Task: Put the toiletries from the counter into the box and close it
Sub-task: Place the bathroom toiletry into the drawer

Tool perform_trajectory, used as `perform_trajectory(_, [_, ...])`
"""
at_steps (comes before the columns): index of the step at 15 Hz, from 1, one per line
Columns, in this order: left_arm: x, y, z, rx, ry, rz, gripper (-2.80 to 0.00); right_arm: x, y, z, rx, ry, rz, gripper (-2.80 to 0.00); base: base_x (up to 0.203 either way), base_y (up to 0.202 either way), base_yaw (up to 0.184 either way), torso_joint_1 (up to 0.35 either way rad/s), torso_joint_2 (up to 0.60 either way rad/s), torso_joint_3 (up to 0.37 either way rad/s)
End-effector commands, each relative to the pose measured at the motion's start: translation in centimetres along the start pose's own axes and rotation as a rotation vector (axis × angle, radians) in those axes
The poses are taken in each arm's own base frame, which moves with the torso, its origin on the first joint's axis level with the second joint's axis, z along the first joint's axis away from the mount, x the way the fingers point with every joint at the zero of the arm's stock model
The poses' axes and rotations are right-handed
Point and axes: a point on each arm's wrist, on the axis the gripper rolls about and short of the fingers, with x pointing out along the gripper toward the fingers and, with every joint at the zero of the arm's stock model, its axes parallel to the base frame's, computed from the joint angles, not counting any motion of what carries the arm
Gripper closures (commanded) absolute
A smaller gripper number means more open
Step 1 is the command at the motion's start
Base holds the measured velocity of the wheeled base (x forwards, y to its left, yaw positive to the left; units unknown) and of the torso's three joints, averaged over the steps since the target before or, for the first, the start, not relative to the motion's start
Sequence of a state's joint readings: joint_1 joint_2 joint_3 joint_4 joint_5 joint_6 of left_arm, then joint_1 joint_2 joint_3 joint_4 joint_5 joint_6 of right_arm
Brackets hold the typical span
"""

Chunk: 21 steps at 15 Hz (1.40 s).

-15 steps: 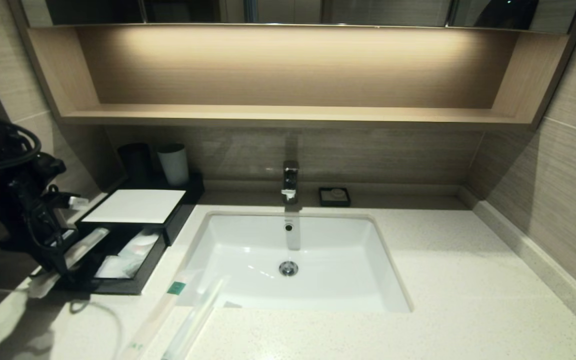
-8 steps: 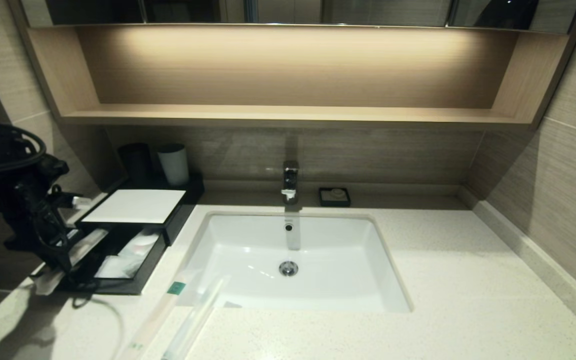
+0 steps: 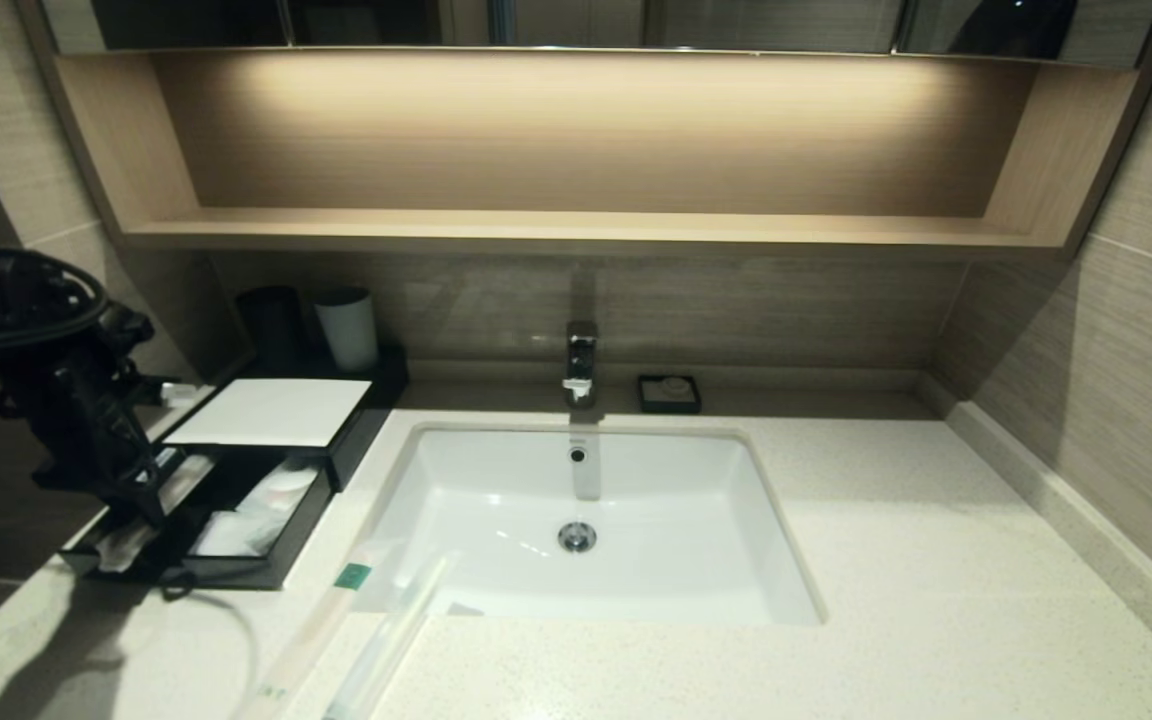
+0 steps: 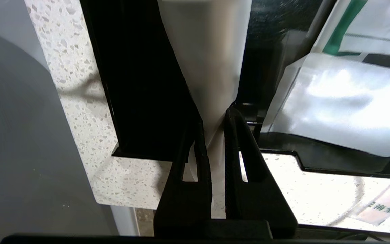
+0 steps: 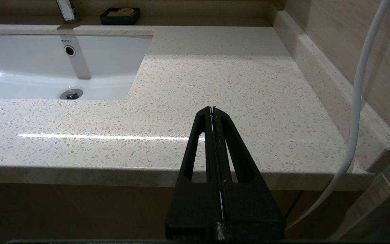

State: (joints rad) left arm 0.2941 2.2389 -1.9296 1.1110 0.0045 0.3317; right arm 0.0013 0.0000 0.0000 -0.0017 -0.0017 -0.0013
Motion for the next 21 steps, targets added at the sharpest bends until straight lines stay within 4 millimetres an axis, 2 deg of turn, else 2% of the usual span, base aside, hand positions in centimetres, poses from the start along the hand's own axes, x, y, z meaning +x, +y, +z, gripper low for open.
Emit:
perform_trajectory(1, [0.1, -0.1, 0.0, 0.004, 0.002, -0.004, 0.0, 0.0, 0.0, 0.0, 0.0, -0.001, 0.0, 0.0, 0.0, 0.0, 0.0, 0.0, 0.0, 0.0])
perform_trajectory(21, [0.7, -0.1, 1.4, 0.016, -0.091, 0.019, 0.0, 0.0, 0.0, 0.0, 0.0, 0.0, 0.0, 0.0, 0.0, 0.0, 0.0, 0.0, 0.0, 0.0])
